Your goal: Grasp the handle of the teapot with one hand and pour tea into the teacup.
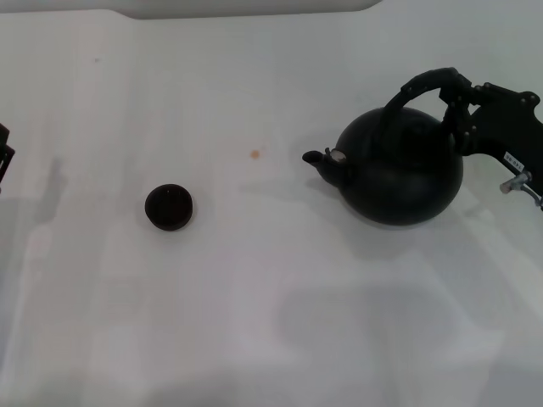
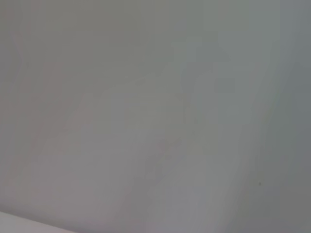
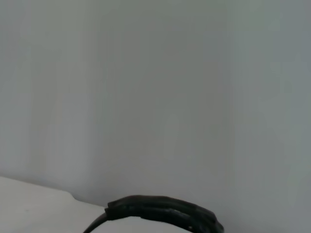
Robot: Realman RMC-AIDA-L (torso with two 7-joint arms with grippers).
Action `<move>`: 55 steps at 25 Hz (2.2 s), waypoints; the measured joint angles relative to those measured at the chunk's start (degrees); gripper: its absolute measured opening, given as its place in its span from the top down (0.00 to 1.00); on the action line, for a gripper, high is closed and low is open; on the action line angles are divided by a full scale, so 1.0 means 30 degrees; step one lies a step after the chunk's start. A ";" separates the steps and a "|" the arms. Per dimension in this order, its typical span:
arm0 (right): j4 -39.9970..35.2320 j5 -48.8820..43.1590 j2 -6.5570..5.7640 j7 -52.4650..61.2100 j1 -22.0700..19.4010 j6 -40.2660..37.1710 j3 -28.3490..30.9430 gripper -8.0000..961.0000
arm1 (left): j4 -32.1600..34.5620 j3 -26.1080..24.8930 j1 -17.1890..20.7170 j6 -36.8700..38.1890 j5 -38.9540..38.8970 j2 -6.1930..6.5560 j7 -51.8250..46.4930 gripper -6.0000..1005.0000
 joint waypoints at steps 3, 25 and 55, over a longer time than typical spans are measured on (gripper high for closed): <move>0.0012 0.0007 0.0021 -0.0249 -0.0106 0.0258 0.0060 0.87 | -0.0001 -0.0001 0.0003 0.0000 -0.0034 0.0006 0.0003 0.13; 0.0486 -0.0265 -0.0508 0.0023 -0.1312 0.2766 0.0660 0.32 | 0.0253 0.0000 -0.0229 0.0049 -0.0044 0.0041 0.0023 0.13; 1.0389 -0.0257 -0.0055 0.0852 0.3346 0.7165 1.0569 0.33 | 0.0403 -0.0033 -0.0055 -0.0034 -0.0542 -0.0017 -0.0069 0.13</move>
